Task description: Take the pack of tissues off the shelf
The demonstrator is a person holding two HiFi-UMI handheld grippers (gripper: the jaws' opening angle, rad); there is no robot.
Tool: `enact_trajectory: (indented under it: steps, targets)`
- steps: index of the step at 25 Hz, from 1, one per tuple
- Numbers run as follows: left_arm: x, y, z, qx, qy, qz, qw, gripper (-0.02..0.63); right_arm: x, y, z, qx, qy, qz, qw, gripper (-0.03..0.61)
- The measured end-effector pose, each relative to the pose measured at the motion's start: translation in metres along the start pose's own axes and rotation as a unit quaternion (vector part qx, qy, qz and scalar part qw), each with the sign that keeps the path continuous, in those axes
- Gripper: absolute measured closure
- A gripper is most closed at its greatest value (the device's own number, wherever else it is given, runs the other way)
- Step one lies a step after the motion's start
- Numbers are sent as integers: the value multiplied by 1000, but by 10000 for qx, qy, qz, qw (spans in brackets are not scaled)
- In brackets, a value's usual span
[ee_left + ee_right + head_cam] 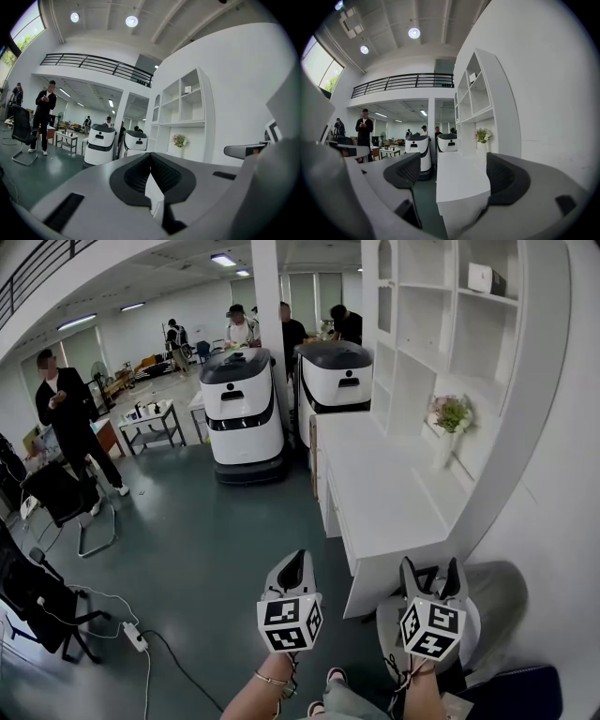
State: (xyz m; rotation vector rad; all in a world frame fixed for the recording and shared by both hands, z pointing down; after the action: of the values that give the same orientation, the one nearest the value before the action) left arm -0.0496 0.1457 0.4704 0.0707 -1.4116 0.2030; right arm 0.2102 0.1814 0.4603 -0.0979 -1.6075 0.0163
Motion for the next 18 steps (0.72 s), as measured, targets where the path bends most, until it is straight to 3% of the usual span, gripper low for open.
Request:
enact_trajectory:
  steps: [8, 18]
  targets:
    - [4, -49, 1, 87, -27, 43, 9999, 597, 1, -43, -11, 89, 21, 6, 10000, 149]
    - [-19, -161, 5, 253, -156, 3, 9996, 597, -19, -144, -34, 279, -9, -47, 9996, 156]
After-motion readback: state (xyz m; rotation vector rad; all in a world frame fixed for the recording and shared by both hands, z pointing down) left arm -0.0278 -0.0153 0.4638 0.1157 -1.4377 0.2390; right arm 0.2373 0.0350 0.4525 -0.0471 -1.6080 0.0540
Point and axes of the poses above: the fingertips, and each gripper's own axes: y backward along the fingers, z to its left, x out of its underside, the point moved 2 cm from there along y, backward along the fingers, and after that the axes turned 6 degrees about -x, right-handed, at the moved point
